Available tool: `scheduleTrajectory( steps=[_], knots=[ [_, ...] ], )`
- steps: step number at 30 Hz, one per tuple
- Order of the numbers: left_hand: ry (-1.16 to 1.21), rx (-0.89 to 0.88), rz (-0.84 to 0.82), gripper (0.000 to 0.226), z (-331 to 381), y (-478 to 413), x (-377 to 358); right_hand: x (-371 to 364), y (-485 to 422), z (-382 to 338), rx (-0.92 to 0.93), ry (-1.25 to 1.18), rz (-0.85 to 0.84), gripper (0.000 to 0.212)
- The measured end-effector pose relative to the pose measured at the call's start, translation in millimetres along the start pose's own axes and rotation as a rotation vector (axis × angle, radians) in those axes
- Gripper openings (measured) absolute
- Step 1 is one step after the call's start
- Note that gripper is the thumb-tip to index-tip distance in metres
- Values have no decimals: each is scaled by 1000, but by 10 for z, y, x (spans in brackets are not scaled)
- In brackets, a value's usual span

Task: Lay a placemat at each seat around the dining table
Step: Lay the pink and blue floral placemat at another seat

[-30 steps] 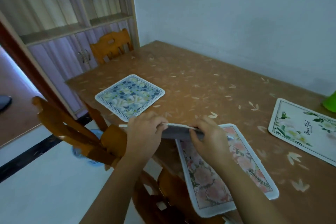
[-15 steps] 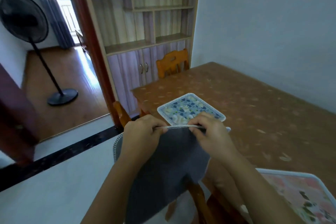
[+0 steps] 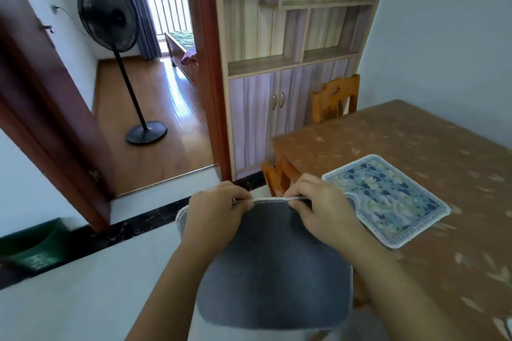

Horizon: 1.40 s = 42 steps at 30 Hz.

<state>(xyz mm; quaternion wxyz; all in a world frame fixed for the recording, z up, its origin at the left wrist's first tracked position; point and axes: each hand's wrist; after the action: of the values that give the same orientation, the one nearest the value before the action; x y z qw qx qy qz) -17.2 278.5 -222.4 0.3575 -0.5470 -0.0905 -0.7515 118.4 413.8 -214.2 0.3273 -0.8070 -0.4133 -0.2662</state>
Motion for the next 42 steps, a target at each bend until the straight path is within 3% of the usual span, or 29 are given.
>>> scheduleTrajectory(
  steps=[11,24,31,42],
  knots=[
    [26,94,75,7,-1112,-856,-118,-916,-1297,96,34,-21,-60,11],
    [12,-31,59,10,-1753,-3102,-381,-1189,-3354,812,-79,-66,-40,9],
    [101,-17,-51,10,-2048,-3965,-748,-1351,-4071,1176,-172,-43,-11,10],
    [222,-208,-183,14,-2513,-5677,-1091,-1565,-5424,1678,-360,37,127,10]
  ],
)
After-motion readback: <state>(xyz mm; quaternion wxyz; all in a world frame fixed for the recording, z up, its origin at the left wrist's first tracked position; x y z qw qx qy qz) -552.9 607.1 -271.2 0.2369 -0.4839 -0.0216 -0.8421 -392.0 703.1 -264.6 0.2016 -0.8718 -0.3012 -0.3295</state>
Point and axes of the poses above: each hand's wrist, its own y-axis away from the middle knuckle, its own x-axis out of the back of the hand, z = x × y, and after that the axes turned 11 degrees about -y, right-handed
